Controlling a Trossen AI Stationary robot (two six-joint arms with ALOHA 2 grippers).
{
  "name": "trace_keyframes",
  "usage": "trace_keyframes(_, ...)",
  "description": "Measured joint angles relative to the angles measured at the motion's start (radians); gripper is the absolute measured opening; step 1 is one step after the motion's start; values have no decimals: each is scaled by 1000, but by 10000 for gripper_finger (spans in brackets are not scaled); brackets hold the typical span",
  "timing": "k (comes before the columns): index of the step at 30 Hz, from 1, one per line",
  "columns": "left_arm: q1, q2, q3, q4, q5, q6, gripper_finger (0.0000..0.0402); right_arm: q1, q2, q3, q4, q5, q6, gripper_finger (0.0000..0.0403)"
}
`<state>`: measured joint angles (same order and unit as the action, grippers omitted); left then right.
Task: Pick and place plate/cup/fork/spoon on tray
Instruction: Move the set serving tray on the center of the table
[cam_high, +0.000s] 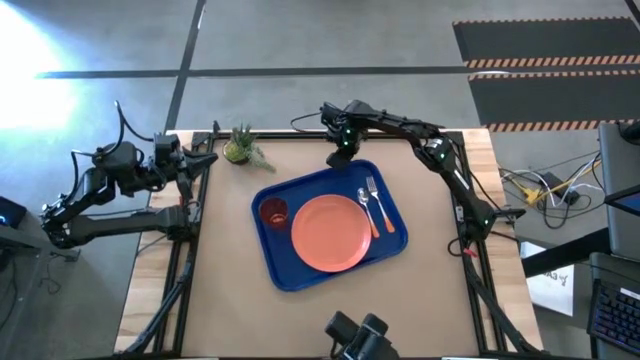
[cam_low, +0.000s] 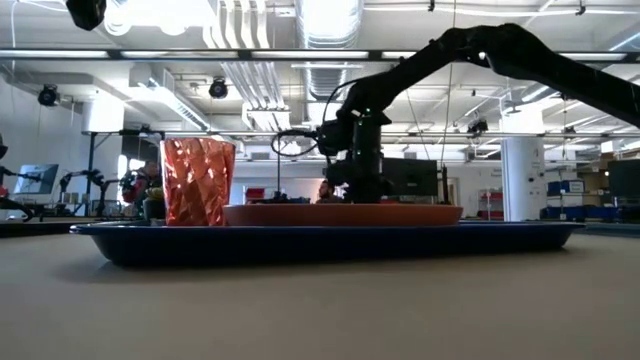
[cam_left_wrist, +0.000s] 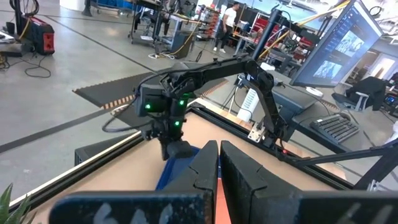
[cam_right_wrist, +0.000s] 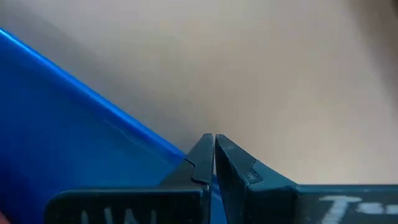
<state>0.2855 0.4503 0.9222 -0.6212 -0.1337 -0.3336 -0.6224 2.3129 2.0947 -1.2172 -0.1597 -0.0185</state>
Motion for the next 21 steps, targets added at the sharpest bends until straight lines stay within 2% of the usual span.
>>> trace_keyframes(9, 0, 0, 0, 0, 0, 0, 0, 2, -1, -49, -136, 12, -8, 8)
trace_keyframes(21, 0, 0, 0, -1, 0, 0, 0, 47, -65, -51, -171, 35, 45, 8)
